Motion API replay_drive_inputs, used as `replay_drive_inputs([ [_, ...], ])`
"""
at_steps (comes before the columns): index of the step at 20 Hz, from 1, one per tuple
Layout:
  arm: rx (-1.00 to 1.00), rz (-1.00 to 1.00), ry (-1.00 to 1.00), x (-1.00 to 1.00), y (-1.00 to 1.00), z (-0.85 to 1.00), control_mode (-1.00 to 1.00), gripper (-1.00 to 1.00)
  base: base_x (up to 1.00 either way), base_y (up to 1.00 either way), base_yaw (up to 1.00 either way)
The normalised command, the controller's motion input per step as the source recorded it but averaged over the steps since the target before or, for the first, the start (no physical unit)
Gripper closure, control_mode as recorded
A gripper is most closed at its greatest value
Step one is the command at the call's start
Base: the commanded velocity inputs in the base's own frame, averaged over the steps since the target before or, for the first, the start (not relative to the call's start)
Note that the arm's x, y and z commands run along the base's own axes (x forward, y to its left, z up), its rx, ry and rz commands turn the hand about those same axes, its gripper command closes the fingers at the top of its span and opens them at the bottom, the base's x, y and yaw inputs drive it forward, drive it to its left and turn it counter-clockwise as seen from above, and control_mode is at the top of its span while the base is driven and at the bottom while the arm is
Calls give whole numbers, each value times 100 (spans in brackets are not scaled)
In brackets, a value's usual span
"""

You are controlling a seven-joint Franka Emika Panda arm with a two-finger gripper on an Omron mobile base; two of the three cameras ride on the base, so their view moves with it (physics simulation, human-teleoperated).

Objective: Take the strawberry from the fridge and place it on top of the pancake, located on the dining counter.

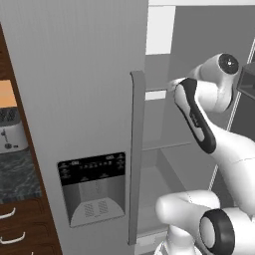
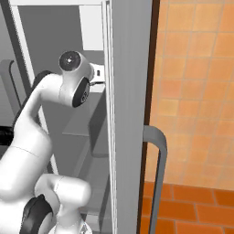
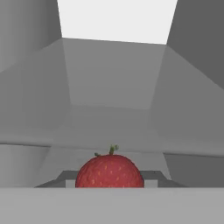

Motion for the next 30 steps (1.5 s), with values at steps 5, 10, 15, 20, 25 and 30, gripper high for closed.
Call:
replay_drive_inputs([
  [5,0,0,9,-99,21,0,-100,100,0,0,0],
  [10,0,0,6,-95,18,0,-100,100,0,0,0],
  [15,-4,0,5,-57,25,-23,-100,100,0,0,0],
  [20,0,0,0,-39,1,-19,100,100,-39,3,0],
  [25,0,0,0,0,0,0,100,100,-98,70,-2],
  [30,0,0,0,0,0,0,100,100,-69,89,-32],
])
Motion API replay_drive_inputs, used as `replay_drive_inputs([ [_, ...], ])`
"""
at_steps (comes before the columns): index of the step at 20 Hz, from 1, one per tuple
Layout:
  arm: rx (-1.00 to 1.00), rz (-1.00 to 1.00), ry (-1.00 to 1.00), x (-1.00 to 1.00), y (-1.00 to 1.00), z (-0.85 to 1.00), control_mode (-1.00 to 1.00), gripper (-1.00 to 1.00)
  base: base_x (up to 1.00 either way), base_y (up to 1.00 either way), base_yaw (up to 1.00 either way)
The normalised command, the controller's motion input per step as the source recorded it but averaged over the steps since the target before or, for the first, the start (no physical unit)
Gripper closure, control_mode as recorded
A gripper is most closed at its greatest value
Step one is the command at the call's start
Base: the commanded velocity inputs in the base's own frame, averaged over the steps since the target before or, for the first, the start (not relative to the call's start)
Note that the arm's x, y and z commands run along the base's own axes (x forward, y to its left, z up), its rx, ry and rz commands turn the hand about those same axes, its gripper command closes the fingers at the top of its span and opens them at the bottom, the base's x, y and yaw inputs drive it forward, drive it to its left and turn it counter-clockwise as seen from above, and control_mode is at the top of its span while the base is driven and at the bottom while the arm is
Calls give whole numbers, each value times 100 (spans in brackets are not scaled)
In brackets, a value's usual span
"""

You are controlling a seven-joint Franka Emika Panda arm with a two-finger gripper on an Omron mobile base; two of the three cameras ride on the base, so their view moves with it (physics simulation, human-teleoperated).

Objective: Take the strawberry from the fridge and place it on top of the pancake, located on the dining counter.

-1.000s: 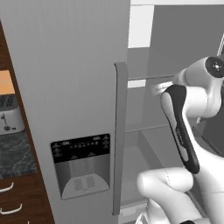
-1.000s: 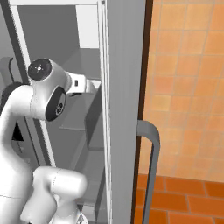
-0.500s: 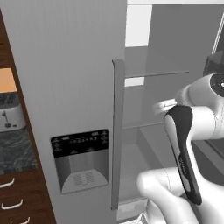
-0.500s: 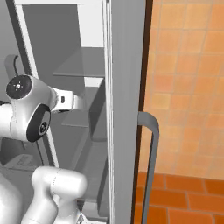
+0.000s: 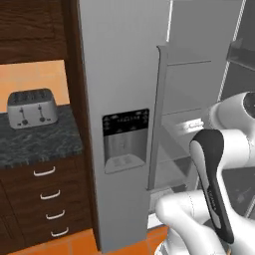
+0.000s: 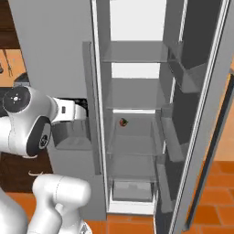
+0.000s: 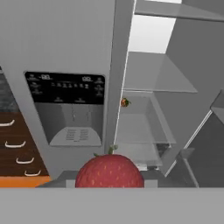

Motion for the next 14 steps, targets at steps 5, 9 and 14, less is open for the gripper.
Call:
replay_drive_inputs([
  [5,0,0,0,0,0,0,100,100,-63,49,-63],
  [9,0,0,0,0,0,0,100,100,-59,32,-74],
  [14,0,0,0,0,0,0,100,100,-47,25,-81],
])
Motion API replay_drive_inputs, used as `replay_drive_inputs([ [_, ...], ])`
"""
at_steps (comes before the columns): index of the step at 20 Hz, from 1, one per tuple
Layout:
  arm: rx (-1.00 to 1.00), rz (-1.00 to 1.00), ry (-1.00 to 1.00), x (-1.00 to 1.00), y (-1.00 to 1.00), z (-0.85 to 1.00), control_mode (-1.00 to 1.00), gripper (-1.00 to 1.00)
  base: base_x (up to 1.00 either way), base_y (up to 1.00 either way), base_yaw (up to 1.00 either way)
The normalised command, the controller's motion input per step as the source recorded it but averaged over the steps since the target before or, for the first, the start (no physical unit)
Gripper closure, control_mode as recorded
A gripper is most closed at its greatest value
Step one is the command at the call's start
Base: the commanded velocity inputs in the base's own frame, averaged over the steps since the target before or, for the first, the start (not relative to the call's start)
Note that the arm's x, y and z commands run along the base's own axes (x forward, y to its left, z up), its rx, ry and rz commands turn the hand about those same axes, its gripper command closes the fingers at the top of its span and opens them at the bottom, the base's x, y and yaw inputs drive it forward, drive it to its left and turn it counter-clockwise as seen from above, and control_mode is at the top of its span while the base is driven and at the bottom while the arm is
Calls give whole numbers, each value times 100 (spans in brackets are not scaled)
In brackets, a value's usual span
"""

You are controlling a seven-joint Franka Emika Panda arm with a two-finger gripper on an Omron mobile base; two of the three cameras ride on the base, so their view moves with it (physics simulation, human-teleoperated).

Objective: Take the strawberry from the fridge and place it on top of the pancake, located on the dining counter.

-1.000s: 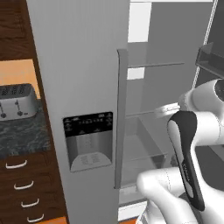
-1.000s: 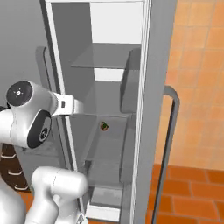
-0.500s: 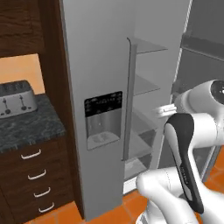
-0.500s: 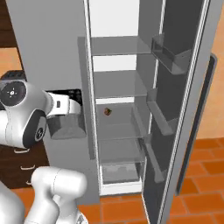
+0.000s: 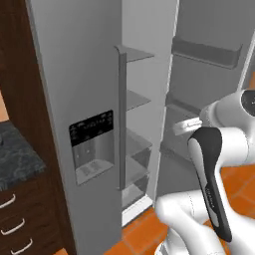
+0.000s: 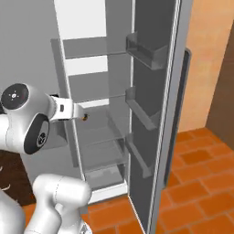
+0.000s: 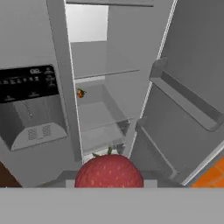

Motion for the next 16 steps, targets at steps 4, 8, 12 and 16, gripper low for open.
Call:
replay_drive_inputs([
  [4,0,0,0,0,0,0,100,100,-28,21,-87],
  [8,0,0,0,0,0,0,100,100,-51,13,-87],
  [12,0,0,0,0,0,0,100,100,-53,5,-89],
  [16,0,0,0,0,0,0,100,100,-42,0,-92],
])
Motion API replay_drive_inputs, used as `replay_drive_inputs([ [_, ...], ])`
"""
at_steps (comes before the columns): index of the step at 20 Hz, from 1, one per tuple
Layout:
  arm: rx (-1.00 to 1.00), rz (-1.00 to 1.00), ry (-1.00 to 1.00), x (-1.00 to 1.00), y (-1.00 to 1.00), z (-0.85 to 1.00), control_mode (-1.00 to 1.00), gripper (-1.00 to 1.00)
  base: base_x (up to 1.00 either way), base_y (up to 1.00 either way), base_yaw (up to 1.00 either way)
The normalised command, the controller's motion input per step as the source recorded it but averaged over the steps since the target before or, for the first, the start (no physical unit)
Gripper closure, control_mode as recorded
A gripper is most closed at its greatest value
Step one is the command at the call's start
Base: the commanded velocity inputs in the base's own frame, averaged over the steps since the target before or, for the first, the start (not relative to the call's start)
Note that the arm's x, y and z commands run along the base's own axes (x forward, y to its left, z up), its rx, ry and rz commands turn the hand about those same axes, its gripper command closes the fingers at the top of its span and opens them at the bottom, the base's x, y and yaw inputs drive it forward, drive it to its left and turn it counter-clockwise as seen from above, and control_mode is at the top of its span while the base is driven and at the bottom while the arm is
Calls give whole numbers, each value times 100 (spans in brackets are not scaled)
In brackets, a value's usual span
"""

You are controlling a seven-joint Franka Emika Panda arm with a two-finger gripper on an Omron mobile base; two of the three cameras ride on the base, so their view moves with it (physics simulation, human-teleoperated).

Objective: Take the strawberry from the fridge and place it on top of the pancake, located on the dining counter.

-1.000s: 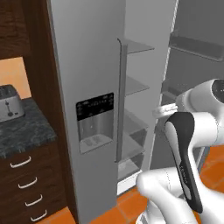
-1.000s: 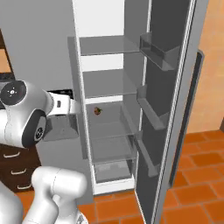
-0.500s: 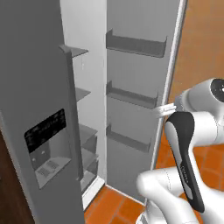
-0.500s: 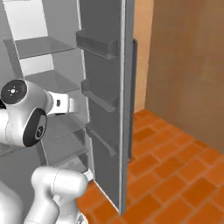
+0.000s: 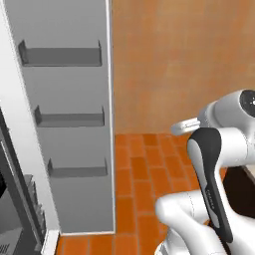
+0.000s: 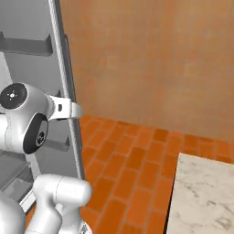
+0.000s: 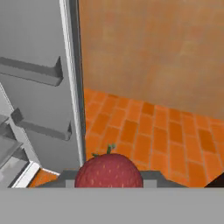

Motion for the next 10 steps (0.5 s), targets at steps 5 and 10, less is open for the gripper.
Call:
replay_drive_inputs([
  [5,0,0,0,0,0,0,100,100,-10,0,-91],
  [10,0,0,0,0,0,0,100,100,6,0,-85],
])
